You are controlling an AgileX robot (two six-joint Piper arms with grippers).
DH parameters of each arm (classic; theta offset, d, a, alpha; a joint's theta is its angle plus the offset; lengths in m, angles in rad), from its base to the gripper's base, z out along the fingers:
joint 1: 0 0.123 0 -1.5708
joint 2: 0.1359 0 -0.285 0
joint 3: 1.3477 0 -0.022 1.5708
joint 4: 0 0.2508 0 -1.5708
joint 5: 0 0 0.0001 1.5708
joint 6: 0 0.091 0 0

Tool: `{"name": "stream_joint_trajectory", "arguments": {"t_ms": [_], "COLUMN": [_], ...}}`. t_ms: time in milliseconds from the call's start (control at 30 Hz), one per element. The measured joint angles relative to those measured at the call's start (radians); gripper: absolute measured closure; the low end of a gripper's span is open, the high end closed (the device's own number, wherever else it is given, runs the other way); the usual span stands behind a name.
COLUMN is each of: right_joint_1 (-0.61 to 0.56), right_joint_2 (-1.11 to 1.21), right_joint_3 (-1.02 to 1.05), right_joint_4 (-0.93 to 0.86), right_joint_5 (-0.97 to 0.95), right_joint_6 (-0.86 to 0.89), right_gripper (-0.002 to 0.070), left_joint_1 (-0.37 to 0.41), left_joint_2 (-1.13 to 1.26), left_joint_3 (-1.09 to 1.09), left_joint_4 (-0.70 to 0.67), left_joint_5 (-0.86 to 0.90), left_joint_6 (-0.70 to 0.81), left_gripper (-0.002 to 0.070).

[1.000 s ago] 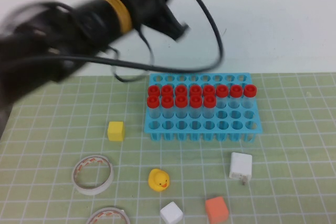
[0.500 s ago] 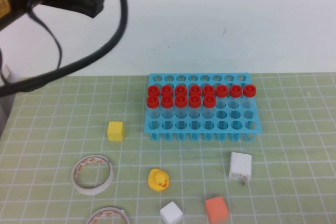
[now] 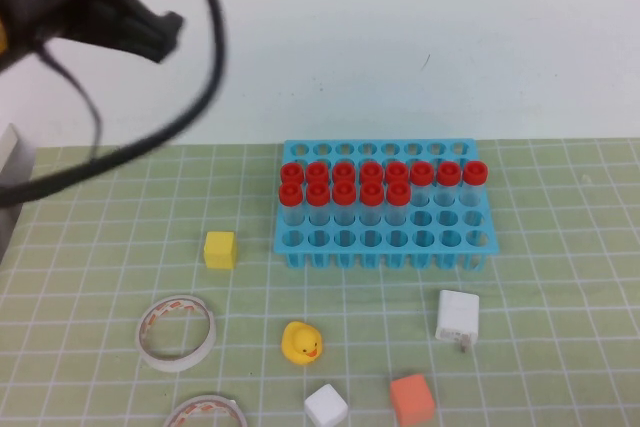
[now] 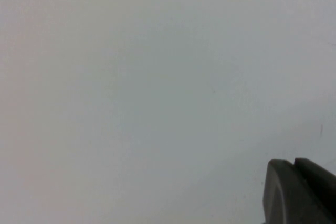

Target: Place the test tubes

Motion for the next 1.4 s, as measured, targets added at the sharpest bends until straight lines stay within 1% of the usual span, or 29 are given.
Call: {"name": "stream_joint_trajectory", "arguments": {"t_ms": [100,300,367,433,500,567,667,733,900,1000,1100,1200,1400], "right_joint_1": [0.0,0.0,0.0,0.0,0.0,0.0,0.0,0.0,0.0,0.0,0.0,0.0,0.0], "right_joint_2": [0.0,0.0,0.0,0.0,0.0,0.0,0.0,0.0,0.0,0.0,0.0,0.0,0.0], "right_joint_3": [0.0,0.0,0.0,0.0,0.0,0.0,0.0,0.0,0.0,0.0,0.0,0.0,0.0], "right_joint_4": [0.0,0.0,0.0,0.0,0.0,0.0,0.0,0.0,0.0,0.0,0.0,0.0,0.0], "right_joint_5": [0.0,0.0,0.0,0.0,0.0,0.0,0.0,0.0,0.0,0.0,0.0,0.0,0.0], "right_joint_6": [0.0,0.0,0.0,0.0,0.004,0.01,0.012,0.014,0.016,0.018,0.018,0.018,0.018], "right_gripper": [0.0678,0.0678,0.0678,0.0678,0.0678,0.0678,0.0678,0.0678,0.0678,0.0678,0.0678,0.0678,0.0678], "left_joint_1": [0.0,0.0,0.0,0.0,0.006,0.029,0.096,0.147,0.285,0.34,0.367,0.375,0.377], "left_joint_2": [-0.058,-0.184,-0.231,-0.29,-0.369,-0.458,-0.593,-0.676,-0.879,-0.985,-1.065,-1.114,-1.129], "left_joint_3": [0.0,0.011,0.047,0.11,0.207,0.319,0.481,0.577,0.796,0.892,0.947,0.977,0.989], "left_joint_4": [-0.017,-0.148,-0.175,-0.185,-0.193,-0.194,-0.194,-0.194,-0.193,-0.193,-0.193,-0.193,-0.193], "left_joint_5": [0.08,0.295,0.311,0.282,0.203,0.111,-0.029,-0.087,-0.153,-0.172,-0.182,-0.186,-0.189], "left_joint_6": [-0.007,-0.012,-0.016,-0.021,-0.031,-0.046,-0.102,-0.154,-0.271,-0.321,-0.348,-0.363,-0.37], "left_gripper": [0.0675,0.0675,0.0675,0.0675,0.0675,0.0675,0.0675,0.0675,0.0675,0.0675,0.0675,0.0675,0.0675]}}
